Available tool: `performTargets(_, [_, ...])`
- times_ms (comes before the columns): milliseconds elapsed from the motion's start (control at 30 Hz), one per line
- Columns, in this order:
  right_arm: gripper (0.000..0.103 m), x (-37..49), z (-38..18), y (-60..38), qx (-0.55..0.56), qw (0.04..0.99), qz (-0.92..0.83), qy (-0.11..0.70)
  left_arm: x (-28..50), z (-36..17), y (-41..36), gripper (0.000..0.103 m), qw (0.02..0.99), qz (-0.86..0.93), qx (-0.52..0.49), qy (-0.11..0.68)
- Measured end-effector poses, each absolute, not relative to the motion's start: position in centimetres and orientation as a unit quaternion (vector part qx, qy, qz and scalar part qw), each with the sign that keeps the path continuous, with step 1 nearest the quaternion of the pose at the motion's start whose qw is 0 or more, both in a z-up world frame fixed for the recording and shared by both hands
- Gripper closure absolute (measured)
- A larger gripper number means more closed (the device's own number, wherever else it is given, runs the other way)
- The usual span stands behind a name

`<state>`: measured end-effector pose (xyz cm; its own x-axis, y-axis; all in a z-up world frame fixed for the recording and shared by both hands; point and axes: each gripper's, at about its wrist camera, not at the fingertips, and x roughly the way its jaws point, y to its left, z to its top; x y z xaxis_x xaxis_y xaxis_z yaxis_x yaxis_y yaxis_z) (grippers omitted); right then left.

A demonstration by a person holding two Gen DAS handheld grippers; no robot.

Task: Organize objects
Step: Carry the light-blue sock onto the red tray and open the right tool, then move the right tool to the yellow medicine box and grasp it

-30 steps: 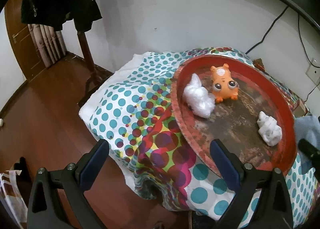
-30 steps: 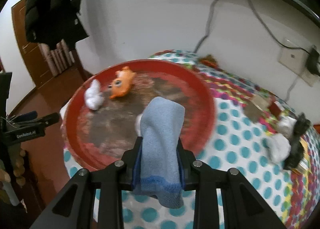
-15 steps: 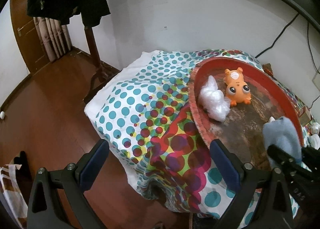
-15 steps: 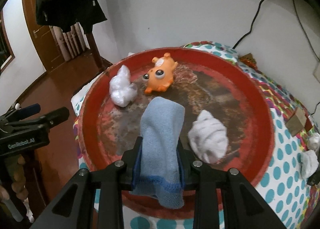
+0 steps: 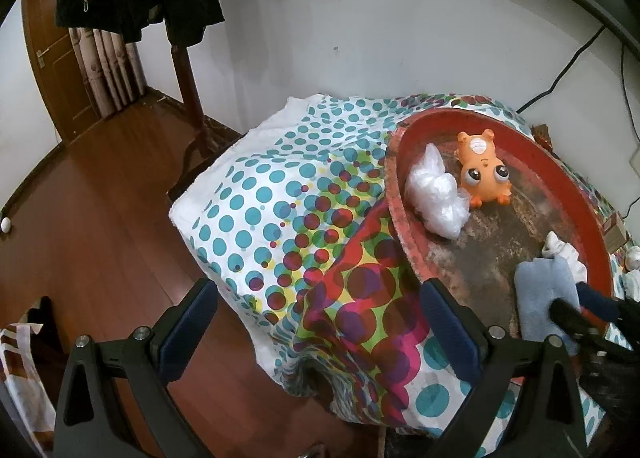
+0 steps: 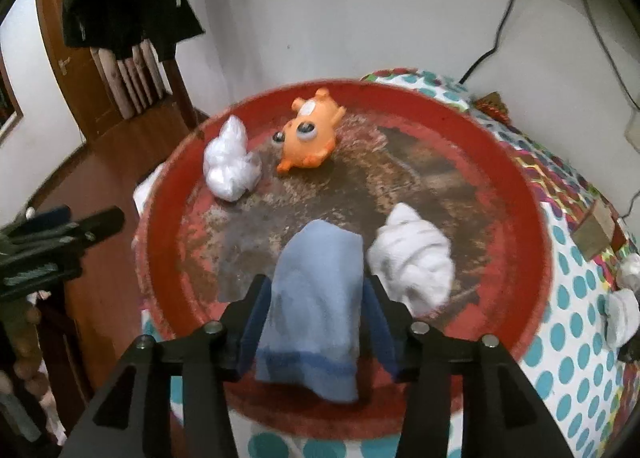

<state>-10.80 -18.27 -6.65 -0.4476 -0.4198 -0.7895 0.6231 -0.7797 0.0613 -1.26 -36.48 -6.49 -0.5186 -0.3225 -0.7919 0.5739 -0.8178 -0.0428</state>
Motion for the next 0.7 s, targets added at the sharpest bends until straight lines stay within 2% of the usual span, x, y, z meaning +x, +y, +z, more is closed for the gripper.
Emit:
performTargets(233, [0.045,-10.3,-3.6,-11.1,0.404,0.277,-0.868,0.079,-1.5,-6.3,-35.4,0.003,0.254,-0.864,0.413,0.135])
performTargets(433, [0.045,-11.9,-3.5,0.3,0.406,0.166,-0.897,0.059,-1.9,-6.0,-33.9,0.002,0.242,-0.871,0.412,0.117])
performTargets(700, [0.045,-14.9,-6.1,14.8,0.420,0.011,-0.907,0.025,-2.1,-5.3,-32.0,0.002,0.223,-0.879,0.407,0.103])
